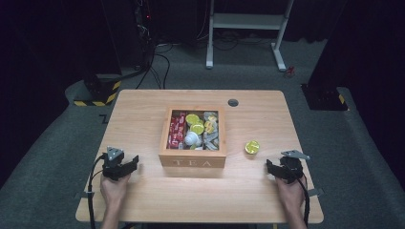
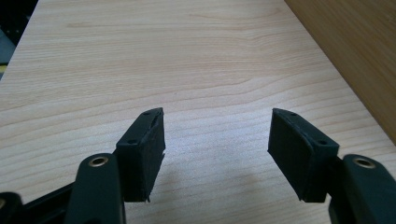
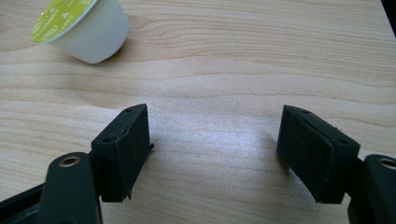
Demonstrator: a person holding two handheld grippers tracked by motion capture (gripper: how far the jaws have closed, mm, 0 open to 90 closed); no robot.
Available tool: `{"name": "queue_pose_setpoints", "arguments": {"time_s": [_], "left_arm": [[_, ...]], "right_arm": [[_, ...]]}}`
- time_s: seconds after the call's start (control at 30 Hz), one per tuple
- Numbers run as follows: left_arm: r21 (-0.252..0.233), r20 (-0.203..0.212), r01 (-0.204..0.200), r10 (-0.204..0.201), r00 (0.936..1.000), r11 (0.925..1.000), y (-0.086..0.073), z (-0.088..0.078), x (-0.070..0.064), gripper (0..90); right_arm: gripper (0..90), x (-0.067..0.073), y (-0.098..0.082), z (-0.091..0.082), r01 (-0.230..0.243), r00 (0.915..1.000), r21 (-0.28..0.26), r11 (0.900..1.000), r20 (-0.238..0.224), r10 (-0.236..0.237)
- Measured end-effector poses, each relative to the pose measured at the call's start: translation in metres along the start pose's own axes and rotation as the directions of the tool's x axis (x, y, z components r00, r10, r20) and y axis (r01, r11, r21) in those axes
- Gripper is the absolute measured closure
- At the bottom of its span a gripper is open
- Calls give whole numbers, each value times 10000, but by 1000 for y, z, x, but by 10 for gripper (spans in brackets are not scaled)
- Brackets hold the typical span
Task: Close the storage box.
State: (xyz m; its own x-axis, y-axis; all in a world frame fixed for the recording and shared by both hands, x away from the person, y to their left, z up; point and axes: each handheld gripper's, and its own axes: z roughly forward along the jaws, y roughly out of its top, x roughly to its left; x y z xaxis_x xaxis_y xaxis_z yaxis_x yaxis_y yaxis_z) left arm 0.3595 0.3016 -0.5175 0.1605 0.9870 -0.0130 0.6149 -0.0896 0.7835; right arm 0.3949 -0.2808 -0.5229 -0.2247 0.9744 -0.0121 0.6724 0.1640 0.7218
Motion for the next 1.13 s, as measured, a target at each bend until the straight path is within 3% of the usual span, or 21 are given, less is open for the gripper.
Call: {"name": "queue_pose_setpoints", "arguments": {"time_s": [0.3, 0.7, 1.13], "left_arm": [[468, -217, -256, 266, 9994, 9986, -7, 9, -1, 342], [569, 36, -222, 220, 9998, 9981, -6, 9, 0, 294], [567, 39, -205, 203, 9998, 9982, -6, 10, 0, 292]], "right_arm": [[253, 0, 0, 0, -9, 10000, 8, 10000, 1, 9], [254, 0, 0, 0, 4, 10000, -2, 10000, -4, -4], [255, 0, 0, 0, 2, 10000, -6, 10000, 12, -2]]}}
